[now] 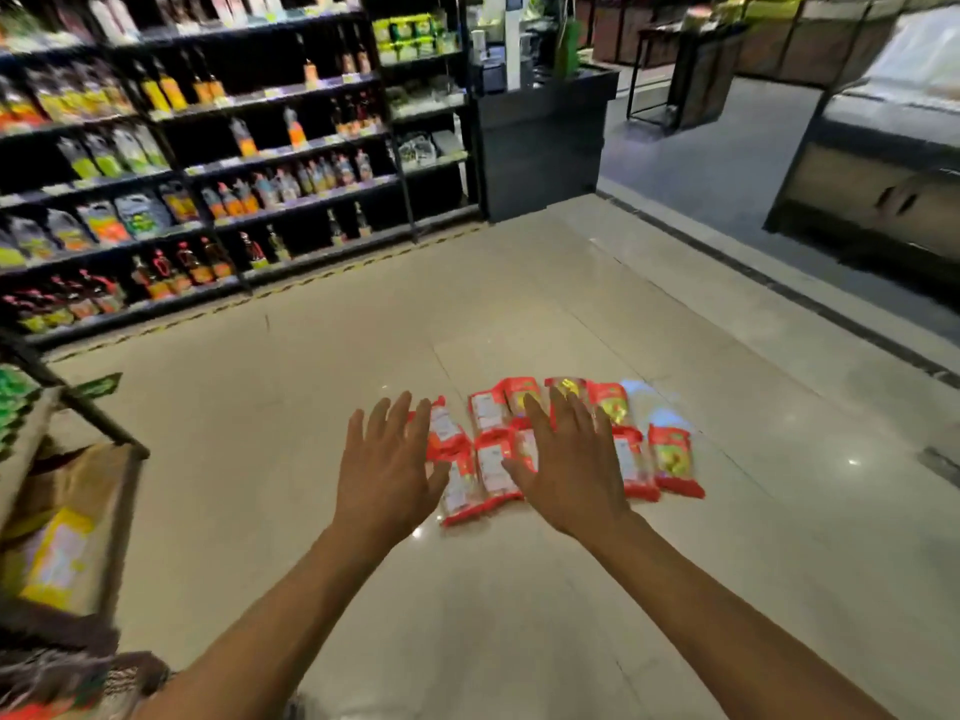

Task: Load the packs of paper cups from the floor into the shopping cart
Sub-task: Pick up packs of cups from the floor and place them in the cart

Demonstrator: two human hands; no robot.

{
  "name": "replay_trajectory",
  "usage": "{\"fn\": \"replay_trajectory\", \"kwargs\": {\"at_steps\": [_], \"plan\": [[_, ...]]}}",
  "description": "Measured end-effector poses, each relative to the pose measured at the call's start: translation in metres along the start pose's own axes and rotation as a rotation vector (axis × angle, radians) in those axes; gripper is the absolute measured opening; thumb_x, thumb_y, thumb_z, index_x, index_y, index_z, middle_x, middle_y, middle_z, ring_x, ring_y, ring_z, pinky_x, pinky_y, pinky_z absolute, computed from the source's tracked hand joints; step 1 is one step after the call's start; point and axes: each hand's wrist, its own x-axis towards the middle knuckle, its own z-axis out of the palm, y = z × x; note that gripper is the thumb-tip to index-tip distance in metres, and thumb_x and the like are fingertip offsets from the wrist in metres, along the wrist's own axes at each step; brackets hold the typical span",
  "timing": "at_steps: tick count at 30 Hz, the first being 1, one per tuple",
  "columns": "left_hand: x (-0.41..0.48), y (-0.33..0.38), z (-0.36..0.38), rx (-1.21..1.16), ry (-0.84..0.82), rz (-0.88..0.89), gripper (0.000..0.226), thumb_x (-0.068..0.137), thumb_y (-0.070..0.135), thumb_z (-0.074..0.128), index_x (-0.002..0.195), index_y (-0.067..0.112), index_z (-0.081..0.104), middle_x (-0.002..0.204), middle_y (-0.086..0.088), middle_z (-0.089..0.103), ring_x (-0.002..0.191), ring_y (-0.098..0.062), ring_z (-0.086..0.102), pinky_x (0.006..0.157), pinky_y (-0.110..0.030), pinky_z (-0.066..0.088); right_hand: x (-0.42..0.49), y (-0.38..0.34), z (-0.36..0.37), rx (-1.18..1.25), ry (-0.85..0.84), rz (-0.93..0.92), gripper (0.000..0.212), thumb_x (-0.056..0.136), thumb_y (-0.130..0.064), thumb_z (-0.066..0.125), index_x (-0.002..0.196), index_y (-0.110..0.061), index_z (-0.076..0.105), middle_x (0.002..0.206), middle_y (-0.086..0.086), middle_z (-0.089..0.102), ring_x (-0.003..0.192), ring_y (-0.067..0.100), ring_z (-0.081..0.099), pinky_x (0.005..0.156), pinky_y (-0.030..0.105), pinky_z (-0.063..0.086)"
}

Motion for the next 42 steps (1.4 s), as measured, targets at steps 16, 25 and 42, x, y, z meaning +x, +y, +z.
{"fn": "replay_trajectory", "kwargs": {"at_steps": [16, 25, 42], "plan": [[0.194, -0.042, 0.137, -0.029, -0.127, -0.033, 0.075, 0.081, 0.048, 0.071, 0.142, 0.009, 0.055, 0.146, -0.019, 0.057, 0.133, -0.041, 0.055, 0.111, -0.058, 0.039, 0.207, 0.022, 0.125, -0.035, -0.268, -0.099, 0.081, 0.096, -0.064, 0.037, 0.161, -0.021, 0.015, 0.168, 0.015, 0.016, 0.155, 0.034, 0.008, 0.122, 0.058, 0.008], [0.325, -0.104, 0.360, -0.152, -0.348, -0.154, 0.074, 0.091, 0.049, 0.055, 0.151, 0.008, 0.042, 0.156, -0.020, 0.047, 0.143, -0.043, 0.042, 0.115, -0.058, 0.032, 0.366, 0.054, 0.313, -0.067, -0.503, -0.065, 0.086, 0.088, -0.069, 0.016, 0.161, -0.024, 0.015, 0.168, 0.011, 0.018, 0.153, 0.031, 0.017, 0.122, 0.054, 0.016], [0.294, -0.112, 0.939, -0.807, -0.791, -1.036, 0.088, 0.084, 0.044, 0.077, 0.153, 0.011, 0.034, 0.157, -0.016, 0.040, 0.144, -0.036, 0.041, 0.117, -0.046, 0.036, 0.416, 0.233, 0.879, 0.396, -0.919, 0.357, 0.075, 0.092, -0.026, 0.070, 0.154, -0.018, 0.029, 0.121, 0.005, 0.060, 0.116, 0.027, 0.060, 0.094, 0.033, 0.046]]}}
